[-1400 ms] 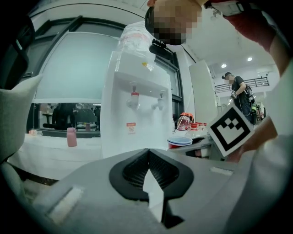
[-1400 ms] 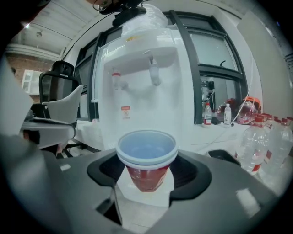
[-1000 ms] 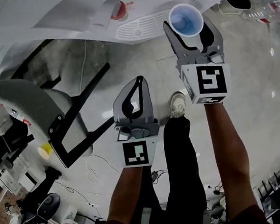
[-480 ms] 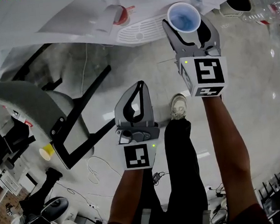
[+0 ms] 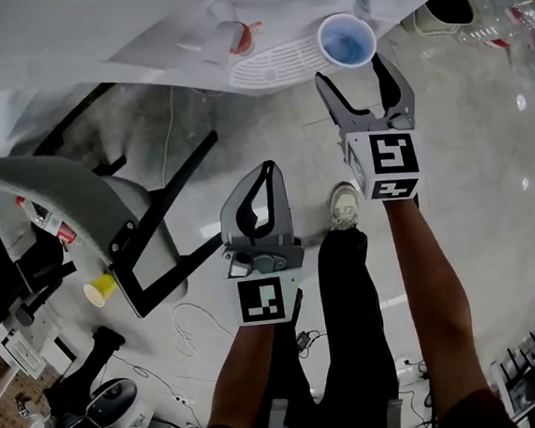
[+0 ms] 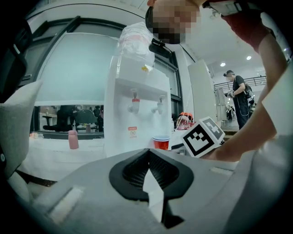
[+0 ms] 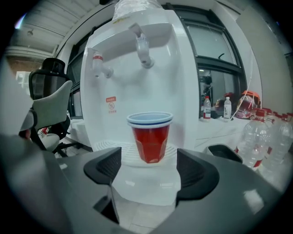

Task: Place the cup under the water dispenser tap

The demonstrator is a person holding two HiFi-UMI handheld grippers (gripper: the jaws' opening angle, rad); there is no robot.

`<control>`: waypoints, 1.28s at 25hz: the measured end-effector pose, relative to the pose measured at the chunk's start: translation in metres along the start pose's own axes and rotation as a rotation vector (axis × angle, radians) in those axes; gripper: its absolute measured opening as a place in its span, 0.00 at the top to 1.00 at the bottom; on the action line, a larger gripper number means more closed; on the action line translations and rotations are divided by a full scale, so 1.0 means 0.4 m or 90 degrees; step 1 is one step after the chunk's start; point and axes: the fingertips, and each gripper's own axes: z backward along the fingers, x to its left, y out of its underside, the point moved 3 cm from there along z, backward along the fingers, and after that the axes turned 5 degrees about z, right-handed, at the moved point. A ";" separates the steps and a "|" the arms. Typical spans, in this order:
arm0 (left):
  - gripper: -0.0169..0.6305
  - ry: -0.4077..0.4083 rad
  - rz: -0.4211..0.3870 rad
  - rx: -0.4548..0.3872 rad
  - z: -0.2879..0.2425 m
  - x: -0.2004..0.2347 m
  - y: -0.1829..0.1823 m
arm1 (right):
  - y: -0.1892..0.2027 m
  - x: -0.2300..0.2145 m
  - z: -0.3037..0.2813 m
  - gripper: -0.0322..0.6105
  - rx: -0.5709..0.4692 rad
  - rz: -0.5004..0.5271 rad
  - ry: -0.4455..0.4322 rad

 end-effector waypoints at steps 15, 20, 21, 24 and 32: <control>0.98 0.011 0.011 -0.028 0.136 0.020 -0.238 | -0.087 0.082 0.342 0.40 0.026 -0.037 0.045; 0.98 0.032 0.004 -0.017 0.210 0.008 -0.354 | -0.240 0.126 0.488 0.41 -0.006 -0.027 0.054; 0.98 0.033 0.006 -0.022 0.221 0.006 -0.382 | -0.272 0.137 0.514 0.41 -0.013 -0.018 0.051; 0.98 0.041 0.004 -0.041 0.272 -0.001 -0.470 | -0.377 0.182 0.604 0.42 -0.037 0.006 0.046; 0.98 0.051 0.012 -0.083 0.456 -0.015 -0.739 | -0.680 0.283 0.849 0.42 -0.134 0.056 0.046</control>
